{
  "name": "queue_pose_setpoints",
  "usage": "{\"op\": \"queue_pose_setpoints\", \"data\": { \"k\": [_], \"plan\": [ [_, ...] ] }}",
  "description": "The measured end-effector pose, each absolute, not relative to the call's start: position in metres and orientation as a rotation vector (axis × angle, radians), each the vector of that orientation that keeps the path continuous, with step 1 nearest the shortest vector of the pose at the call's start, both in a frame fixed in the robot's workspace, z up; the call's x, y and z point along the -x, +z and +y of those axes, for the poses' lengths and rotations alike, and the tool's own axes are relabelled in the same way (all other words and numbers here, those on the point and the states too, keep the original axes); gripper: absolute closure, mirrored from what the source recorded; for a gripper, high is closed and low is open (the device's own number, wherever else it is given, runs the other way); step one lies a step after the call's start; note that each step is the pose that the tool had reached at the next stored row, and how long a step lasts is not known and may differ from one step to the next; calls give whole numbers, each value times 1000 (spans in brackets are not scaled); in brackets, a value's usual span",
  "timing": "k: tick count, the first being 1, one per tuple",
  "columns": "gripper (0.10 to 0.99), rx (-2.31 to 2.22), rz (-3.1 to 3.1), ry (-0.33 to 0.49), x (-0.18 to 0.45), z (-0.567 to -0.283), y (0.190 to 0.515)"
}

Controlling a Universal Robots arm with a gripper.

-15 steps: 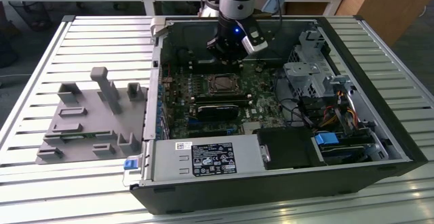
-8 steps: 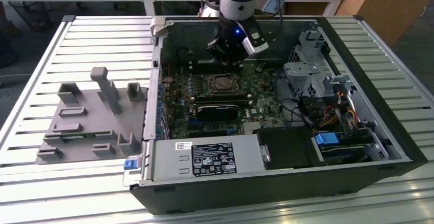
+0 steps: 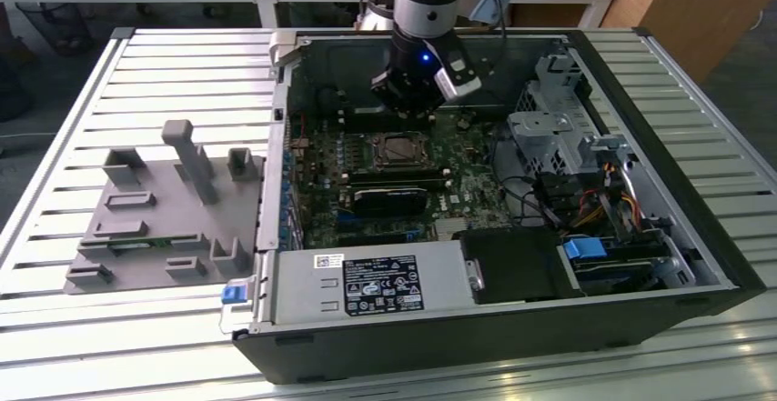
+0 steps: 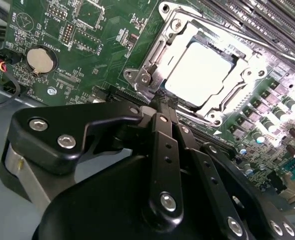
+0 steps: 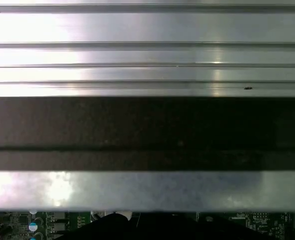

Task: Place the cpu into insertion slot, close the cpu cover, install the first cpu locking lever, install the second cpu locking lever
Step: 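Install the second cpu locking lever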

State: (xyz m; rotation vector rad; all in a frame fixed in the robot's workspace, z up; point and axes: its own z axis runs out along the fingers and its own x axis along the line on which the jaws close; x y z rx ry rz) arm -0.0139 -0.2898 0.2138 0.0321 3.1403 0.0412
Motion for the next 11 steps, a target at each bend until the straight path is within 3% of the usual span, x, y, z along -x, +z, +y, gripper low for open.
{"op": "queue_pose_setpoints", "data": {
  "k": [11],
  "plan": [
    [980,-32,3140,41,14,-298,214]
  ]
}}
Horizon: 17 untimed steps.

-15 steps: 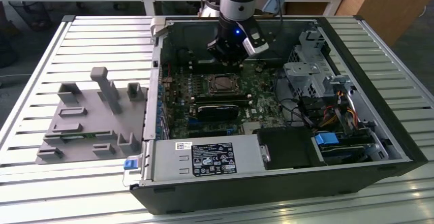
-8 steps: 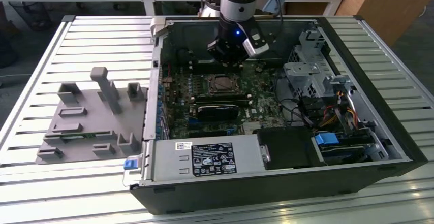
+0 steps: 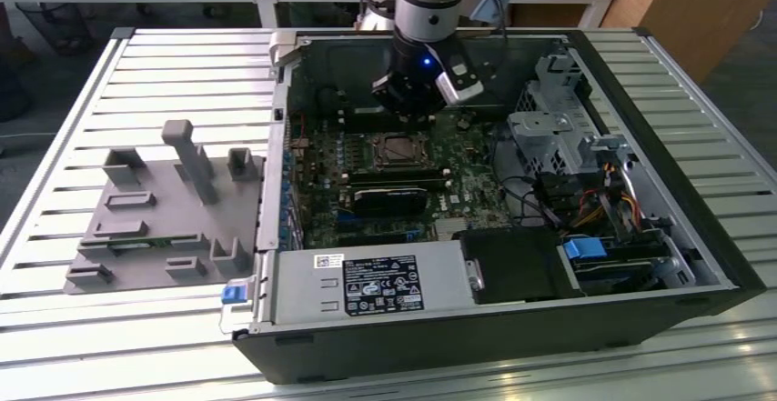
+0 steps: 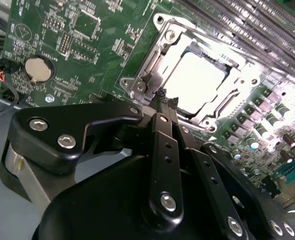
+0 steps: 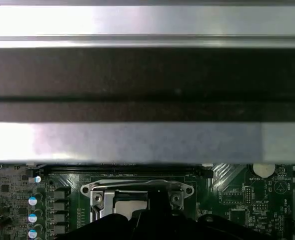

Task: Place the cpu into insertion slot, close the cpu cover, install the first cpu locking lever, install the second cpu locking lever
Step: 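Install the second cpu locking lever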

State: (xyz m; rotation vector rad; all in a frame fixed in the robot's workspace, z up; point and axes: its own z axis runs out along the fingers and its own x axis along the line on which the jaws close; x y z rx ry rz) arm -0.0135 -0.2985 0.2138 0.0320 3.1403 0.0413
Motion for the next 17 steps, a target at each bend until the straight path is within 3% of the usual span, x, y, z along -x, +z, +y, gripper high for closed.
{"op": "queue_pose_setpoints", "data": {
  "k": [8,17],
  "plan": [
    [980,-32,3140,41,14,-306,214],
    [980,-32,3141,46,13,-307,236]
  ]
}}
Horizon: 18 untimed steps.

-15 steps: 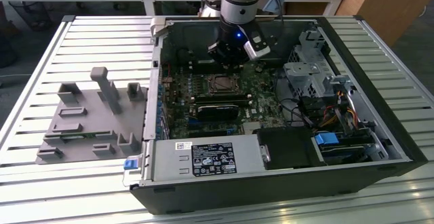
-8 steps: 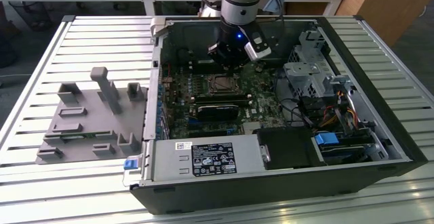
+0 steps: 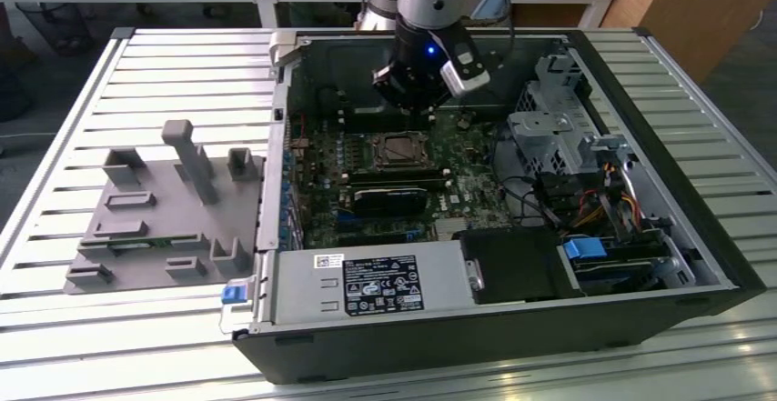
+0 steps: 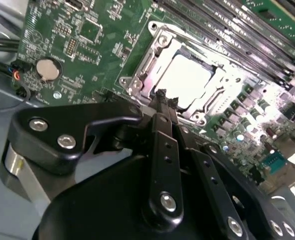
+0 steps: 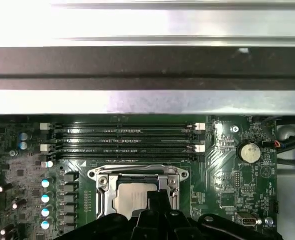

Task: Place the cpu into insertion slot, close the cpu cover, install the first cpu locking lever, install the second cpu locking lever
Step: 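Install the second cpu locking lever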

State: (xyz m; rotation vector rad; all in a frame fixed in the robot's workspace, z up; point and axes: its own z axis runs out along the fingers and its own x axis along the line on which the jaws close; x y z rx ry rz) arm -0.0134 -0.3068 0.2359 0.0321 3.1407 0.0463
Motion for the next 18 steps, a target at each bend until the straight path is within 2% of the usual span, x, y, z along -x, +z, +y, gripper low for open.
{"op": "queue_pose_setpoints", "data": {
  "k": [12,18],
  "plan": [
    [980,-32,3141,48,14,-336,234],
    [980,-33,3153,155,14,-344,234]
  ]
}}
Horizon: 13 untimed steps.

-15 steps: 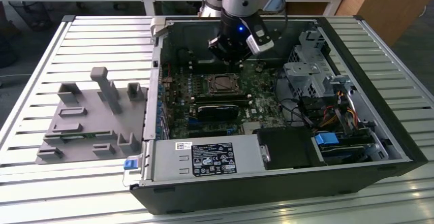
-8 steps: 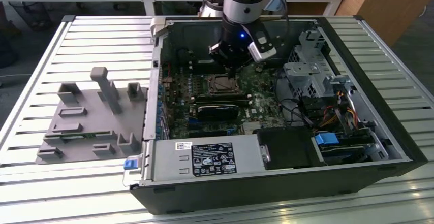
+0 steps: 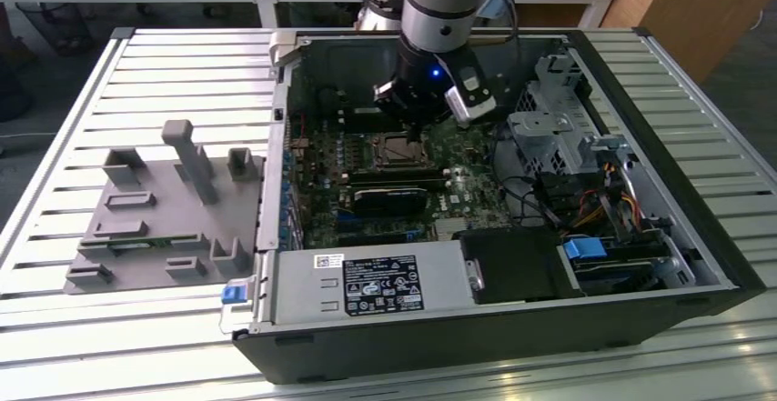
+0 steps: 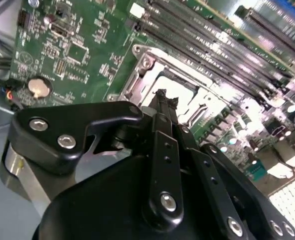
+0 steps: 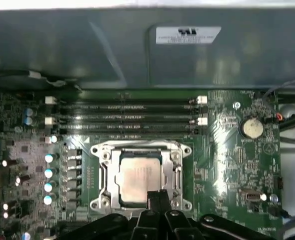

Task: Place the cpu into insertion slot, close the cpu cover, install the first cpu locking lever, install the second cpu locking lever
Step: 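Install the second cpu locking lever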

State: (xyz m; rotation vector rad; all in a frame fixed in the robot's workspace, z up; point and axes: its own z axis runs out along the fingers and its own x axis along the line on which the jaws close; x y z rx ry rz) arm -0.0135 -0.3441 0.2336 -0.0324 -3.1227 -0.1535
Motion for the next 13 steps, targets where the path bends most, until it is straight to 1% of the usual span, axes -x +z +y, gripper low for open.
{"op": "queue_pose_setpoints", "data": {
  "k": [6,13],
  "plan": [
    [980,32,-3121,-177,14,-359,231],
    [980,32,-3121,-181,14,-373,230]
  ]
}}
